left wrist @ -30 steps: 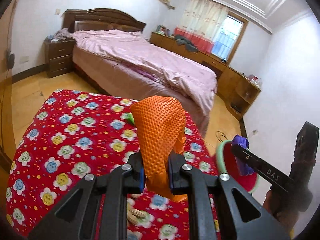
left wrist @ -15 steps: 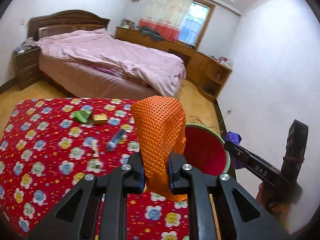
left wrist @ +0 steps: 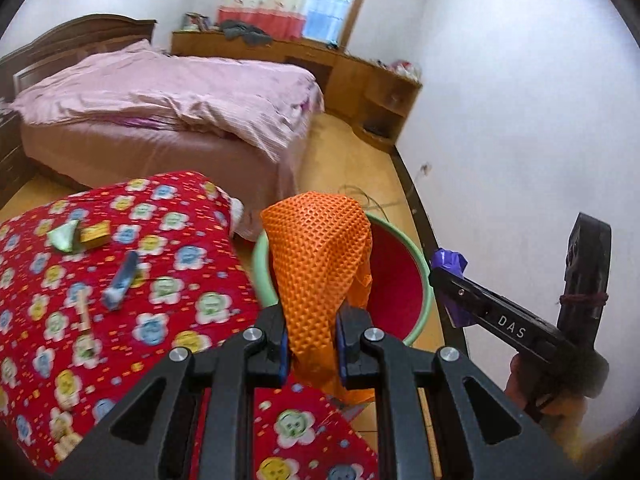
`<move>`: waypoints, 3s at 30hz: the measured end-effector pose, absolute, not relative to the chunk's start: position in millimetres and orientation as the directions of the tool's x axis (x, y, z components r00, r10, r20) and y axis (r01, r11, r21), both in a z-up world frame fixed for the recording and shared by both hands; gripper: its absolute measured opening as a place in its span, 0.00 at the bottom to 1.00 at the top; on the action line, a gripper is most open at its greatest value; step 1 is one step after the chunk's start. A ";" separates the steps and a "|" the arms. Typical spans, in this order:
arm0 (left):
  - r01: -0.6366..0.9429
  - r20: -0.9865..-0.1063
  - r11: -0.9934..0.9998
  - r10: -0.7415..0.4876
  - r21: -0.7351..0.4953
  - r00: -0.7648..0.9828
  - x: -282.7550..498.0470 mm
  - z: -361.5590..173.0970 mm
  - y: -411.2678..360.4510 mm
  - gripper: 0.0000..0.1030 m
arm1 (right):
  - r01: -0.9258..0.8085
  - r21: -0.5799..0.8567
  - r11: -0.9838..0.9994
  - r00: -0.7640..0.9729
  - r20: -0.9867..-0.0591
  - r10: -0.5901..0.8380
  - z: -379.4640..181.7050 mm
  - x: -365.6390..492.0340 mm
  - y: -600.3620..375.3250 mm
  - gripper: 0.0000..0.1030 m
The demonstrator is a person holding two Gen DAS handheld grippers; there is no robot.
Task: Collect trash
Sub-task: 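Carry the orange mesh bag and purple bag over the bin and release both, then move both open tools back over the quilt, then grasp the green mosquito-coil packet with the left tool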
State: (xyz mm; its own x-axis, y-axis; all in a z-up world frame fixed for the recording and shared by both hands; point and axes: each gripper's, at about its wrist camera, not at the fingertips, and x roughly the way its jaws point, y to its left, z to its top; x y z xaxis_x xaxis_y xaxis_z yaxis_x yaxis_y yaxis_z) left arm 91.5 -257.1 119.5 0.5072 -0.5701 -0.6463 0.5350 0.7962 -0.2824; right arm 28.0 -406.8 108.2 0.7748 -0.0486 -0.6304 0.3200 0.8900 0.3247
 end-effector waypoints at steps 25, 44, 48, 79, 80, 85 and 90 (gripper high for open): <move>0.526 -0.761 0.806 -0.515 -0.273 0.395 155.7 41.3 -338.5 0.43 | 0.342 0.373 0.862 0.712 -0.702 0.021 63.3 61.2 -455.8 0.41; 0.478 -0.725 0.832 -0.511 -0.282 0.461 151.0 75.9 -275.3 0.46 | 0.351 0.376 0.858 0.747 -0.665 -0.013 93.6 47.3 -424.2 0.55; 0.451 -0.715 0.852 -0.488 -0.266 0.501 153.0 86.6 -249.6 0.46 | 0.314 0.372 0.873 0.758 -0.652 0.005 100.9 52.2 -404.1 0.56; 0.182 -0.725 0.967 -0.254 -0.178 0.640 276.6 68.6 -66.8 0.65 | 0.178 0.386 0.905 0.702 -0.694 0.158 71.9 162.4 -293.9 0.57; 0.182 -0.729 0.964 -0.264 -0.191 0.632 280.5 64.7 -66.0 0.65 | 0.181 0.389 0.903 0.694 -0.702 0.163 67.3 166.4 -294.2 0.57; 0.175 -0.752 0.962 -0.272 -0.208 0.601 303.2 39.3 -66.1 0.67 | 0.193 0.386 0.902 0.659 -0.732 0.172 51.7 182.0 -292.8 0.57; 0.166 -0.765 0.970 -0.240 -0.176 0.598 321.0 18.4 -68.6 0.67 | 0.201 0.390 0.899 0.642 -0.745 0.180 42.6 192.3 -293.1 0.57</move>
State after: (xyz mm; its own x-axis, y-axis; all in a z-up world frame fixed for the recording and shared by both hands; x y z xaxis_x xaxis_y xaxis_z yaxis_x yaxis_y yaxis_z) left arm 321.0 -68.6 18.4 0.5981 -0.2404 -0.7645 0.1657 0.9704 -0.1755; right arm 192.3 -293.1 42.6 0.6420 0.1798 -0.7453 0.2009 0.8987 0.3899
